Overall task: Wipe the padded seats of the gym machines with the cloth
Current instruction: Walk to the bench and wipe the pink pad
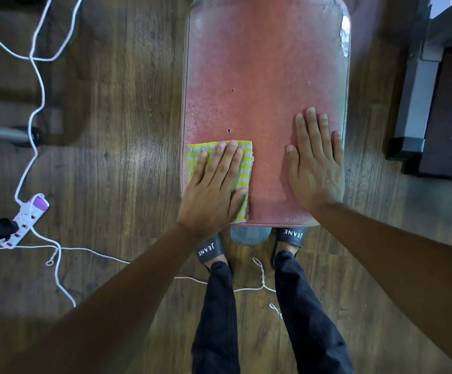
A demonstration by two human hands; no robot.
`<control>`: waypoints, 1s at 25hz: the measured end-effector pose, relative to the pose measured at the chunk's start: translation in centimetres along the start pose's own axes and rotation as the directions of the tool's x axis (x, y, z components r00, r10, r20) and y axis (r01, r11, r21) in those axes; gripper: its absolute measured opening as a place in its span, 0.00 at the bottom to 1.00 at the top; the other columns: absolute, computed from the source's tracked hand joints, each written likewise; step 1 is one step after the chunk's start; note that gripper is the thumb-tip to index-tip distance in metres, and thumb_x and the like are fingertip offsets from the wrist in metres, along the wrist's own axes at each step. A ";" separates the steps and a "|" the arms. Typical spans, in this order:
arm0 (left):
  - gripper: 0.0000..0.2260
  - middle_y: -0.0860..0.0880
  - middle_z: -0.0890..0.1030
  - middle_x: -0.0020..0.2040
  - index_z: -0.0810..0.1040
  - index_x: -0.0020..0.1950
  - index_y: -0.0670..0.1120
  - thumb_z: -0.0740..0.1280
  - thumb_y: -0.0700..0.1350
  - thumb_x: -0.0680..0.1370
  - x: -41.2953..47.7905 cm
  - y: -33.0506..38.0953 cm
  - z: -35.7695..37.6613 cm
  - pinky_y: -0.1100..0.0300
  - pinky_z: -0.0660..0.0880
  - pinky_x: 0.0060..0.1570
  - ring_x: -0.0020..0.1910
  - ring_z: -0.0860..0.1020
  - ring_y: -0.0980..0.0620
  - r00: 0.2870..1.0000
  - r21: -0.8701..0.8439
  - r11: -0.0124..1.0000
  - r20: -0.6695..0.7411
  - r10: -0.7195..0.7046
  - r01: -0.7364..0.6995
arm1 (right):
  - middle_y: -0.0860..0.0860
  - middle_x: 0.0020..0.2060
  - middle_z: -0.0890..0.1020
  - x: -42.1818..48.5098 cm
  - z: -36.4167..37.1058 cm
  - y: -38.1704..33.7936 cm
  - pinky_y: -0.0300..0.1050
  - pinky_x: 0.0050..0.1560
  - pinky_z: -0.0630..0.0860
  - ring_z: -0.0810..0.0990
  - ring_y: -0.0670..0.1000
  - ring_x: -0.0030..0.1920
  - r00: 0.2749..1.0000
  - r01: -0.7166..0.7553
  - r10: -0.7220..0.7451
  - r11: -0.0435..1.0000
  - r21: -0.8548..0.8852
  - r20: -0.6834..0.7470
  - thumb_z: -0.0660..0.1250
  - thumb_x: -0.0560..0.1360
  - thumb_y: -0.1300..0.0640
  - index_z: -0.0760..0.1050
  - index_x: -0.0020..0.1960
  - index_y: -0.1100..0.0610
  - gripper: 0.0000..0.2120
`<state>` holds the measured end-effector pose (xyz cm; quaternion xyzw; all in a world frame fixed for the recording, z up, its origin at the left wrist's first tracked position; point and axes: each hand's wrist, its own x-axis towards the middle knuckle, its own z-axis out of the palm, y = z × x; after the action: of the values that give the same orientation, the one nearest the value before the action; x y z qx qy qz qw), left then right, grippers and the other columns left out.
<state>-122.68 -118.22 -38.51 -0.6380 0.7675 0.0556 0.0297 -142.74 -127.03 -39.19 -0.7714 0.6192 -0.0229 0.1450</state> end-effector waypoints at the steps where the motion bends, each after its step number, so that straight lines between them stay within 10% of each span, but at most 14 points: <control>1: 0.28 0.42 0.54 0.79 0.54 0.78 0.40 0.50 0.55 0.83 -0.2 0.0 -0.1 0.42 0.54 0.76 0.79 0.52 0.44 1.000 0.003 1.000 -0.008 -0.017 0.017 | 0.50 0.79 0.52 -0.1 0.0 -0.1 0.53 0.78 0.45 0.48 0.52 0.79 1.000 -0.009 0.009 1.000 0.003 -0.009 0.48 0.83 0.51 0.50 0.80 0.54 0.26; 6: 0.28 0.44 0.53 0.79 0.54 0.79 0.45 0.46 0.58 0.82 0.7 0.7 -0.4 0.43 0.51 0.76 0.79 0.51 0.45 0.989 -0.109 0.983 0.000 -0.148 0.147 | 0.49 0.71 0.69 3.6 -1.7 -1.9 0.52 0.71 0.57 0.67 0.51 0.69 0.985 -0.083 0.099 0.990 0.116 -0.143 0.52 0.80 0.51 0.66 0.72 0.52 0.21; 14: 0.29 0.44 0.50 0.80 0.51 0.80 0.45 0.49 0.59 0.83 7.1 -3.6 -0.7 0.43 0.50 0.77 0.79 0.47 0.46 0.989 -0.068 0.987 -0.006 -0.149 0.148 | 0.50 0.79 0.54 12.2 -1.6 -1.7 0.56 0.78 0.44 0.49 0.51 0.79 0.998 0.040 -0.036 0.996 0.076 -0.058 0.48 0.82 0.44 0.53 0.79 0.53 0.27; 25: 0.30 0.45 0.52 0.80 0.52 0.79 0.46 0.52 0.59 0.82 15.2 -6.7 -1.6 0.42 0.52 0.76 0.79 0.49 0.47 0.993 -0.074 0.992 -0.059 -0.103 0.098 | 0.52 0.79 0.55 12.2 -0.5 -2.2 0.58 0.77 0.49 0.50 0.52 0.79 0.990 0.026 -0.030 0.999 -0.031 -0.137 0.50 0.82 0.46 0.53 0.79 0.55 0.28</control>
<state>-118.83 -134.49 -39.04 -0.6779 0.7324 0.0612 -0.0145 -137.90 -138.47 -39.95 -0.7786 0.6172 -0.0690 0.0902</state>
